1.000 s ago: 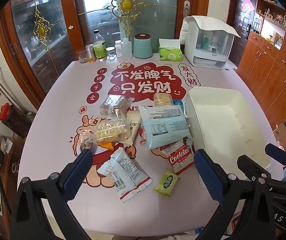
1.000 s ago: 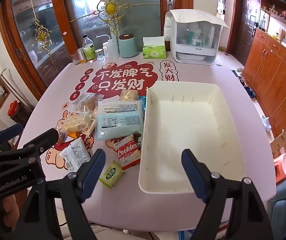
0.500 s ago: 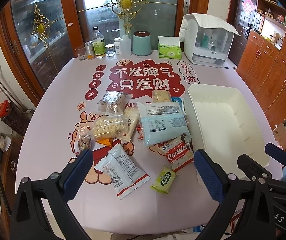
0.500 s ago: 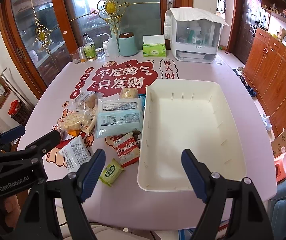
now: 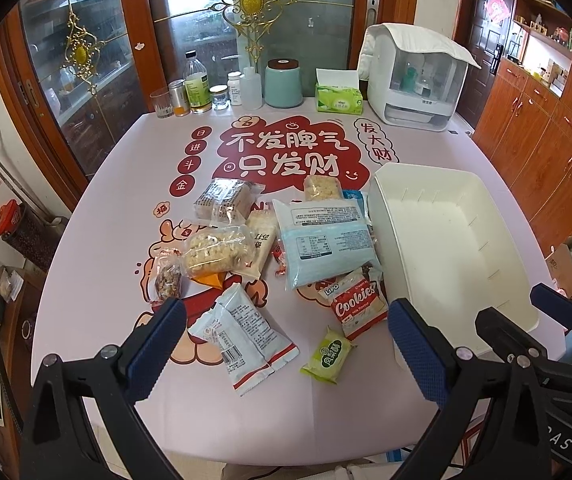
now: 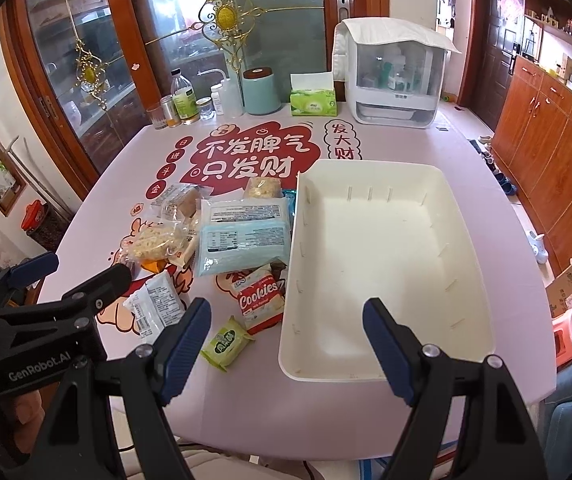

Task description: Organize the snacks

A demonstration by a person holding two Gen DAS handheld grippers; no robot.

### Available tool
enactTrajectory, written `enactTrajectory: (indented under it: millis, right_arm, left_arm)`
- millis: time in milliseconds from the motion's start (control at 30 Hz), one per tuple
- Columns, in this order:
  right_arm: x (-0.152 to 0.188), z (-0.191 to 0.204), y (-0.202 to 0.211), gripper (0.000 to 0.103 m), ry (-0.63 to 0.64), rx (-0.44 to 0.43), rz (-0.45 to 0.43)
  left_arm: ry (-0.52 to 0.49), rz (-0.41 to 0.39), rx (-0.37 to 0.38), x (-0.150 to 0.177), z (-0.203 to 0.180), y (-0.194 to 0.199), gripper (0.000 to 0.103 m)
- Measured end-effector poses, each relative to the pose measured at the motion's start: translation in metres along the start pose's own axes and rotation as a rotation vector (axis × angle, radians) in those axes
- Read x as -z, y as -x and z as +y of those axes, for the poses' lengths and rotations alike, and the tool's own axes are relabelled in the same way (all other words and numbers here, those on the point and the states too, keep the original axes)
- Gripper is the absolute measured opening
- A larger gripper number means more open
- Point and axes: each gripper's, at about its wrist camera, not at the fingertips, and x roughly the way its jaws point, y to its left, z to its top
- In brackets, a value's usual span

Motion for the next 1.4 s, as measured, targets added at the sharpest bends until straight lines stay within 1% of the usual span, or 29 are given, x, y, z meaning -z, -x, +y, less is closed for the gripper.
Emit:
enactTrajectory:
  millis: [767, 1033, 1400]
  right_arm:
    - [0.0, 0.002, -0.001, 0.079, 0.001, -0.007, -0.002]
    - [-0.005, 0.015, -0.003, 0.079, 0.011, -0.03, -0.003]
    - [-0.017, 0.048, -0.022, 0.079, 0.037, -0.091, 0.031]
  left_arm:
    - [-0.002, 0.005, 0.0, 0.002, -0.001, -0.001, 0.1]
    - [-0.001, 0.014, -0.024, -0.004, 0.02, 0.002, 0.1]
    - [0.054, 0.051, -0.074, -0.012, 0.065, -0.006, 0.1]
